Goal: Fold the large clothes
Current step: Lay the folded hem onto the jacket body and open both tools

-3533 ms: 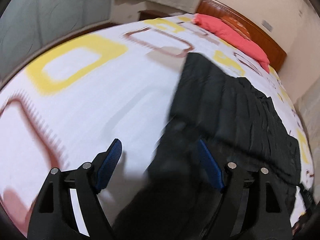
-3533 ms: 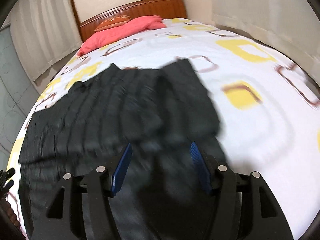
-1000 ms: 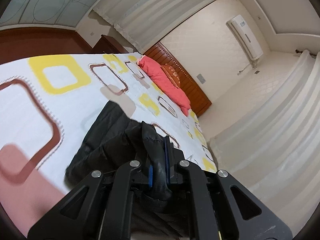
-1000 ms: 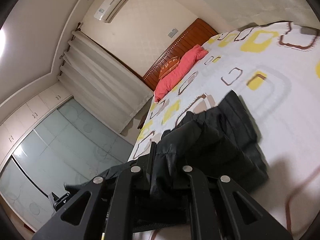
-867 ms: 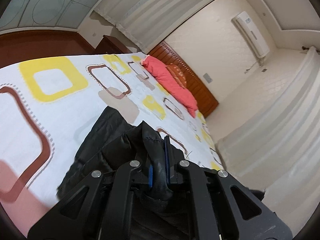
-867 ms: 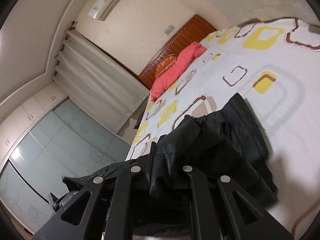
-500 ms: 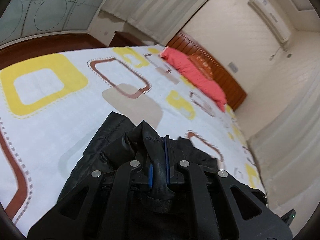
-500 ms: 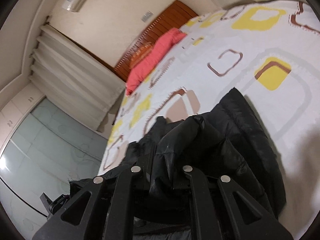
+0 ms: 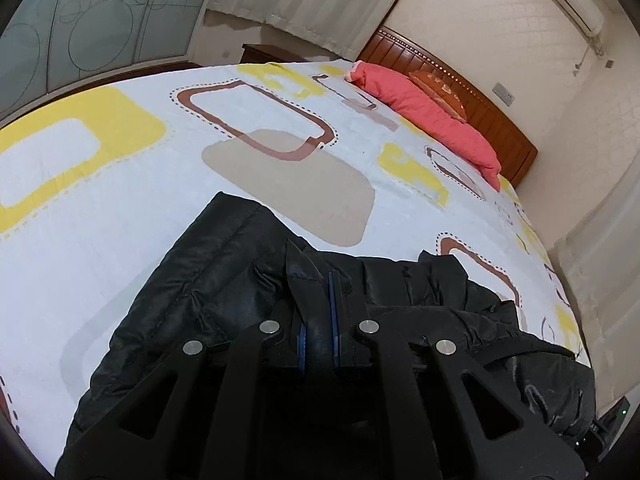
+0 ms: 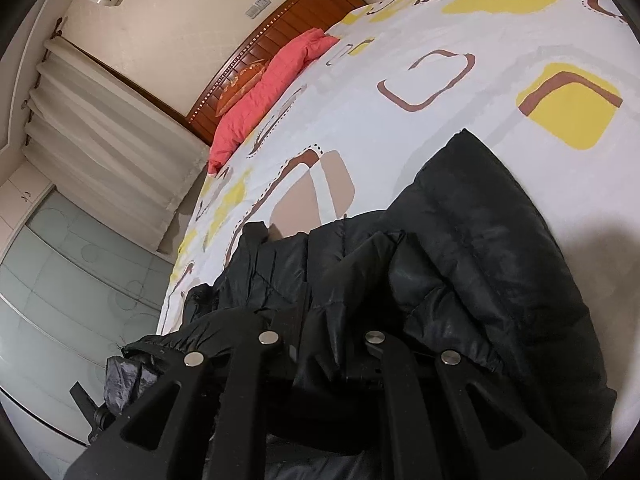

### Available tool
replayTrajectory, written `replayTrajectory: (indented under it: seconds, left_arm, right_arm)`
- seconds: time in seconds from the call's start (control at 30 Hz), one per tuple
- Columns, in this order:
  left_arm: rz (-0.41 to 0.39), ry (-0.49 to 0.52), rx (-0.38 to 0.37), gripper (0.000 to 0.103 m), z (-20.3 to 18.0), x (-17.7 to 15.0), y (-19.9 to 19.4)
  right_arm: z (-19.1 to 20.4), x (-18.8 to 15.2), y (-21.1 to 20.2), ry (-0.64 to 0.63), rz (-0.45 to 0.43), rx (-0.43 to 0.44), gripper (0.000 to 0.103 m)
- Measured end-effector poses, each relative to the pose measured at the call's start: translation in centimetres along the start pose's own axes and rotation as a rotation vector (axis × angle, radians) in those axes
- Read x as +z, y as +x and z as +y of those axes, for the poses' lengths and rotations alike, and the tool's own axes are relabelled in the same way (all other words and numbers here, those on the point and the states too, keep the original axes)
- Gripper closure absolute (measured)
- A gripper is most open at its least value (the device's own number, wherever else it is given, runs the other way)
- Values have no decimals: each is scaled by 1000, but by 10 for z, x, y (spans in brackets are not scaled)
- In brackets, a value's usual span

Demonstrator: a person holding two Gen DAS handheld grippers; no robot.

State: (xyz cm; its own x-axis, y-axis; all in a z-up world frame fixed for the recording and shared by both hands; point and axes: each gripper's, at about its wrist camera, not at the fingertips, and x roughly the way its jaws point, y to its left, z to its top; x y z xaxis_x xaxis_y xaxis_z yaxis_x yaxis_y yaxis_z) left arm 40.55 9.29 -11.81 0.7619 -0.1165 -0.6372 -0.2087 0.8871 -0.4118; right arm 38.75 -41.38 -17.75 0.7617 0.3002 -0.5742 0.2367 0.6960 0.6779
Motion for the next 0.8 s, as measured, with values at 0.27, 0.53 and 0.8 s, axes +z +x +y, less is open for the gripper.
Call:
replayTrajectory:
  seconds: [0.27,0.53,0.8]
  left_arm:
    - [-4,-61,-86,32,3,12,-31]
    - [-41,-55,-94,21,3,17,-63]
    - [17,38,-63,21,-11,13,-44]
  right_arm:
    - [15,5,-25,4,-20,70,33]
    - [34,-6,-48,-46,-44,59,32]
    - [58,-17,-19,-160,3,-60,35]
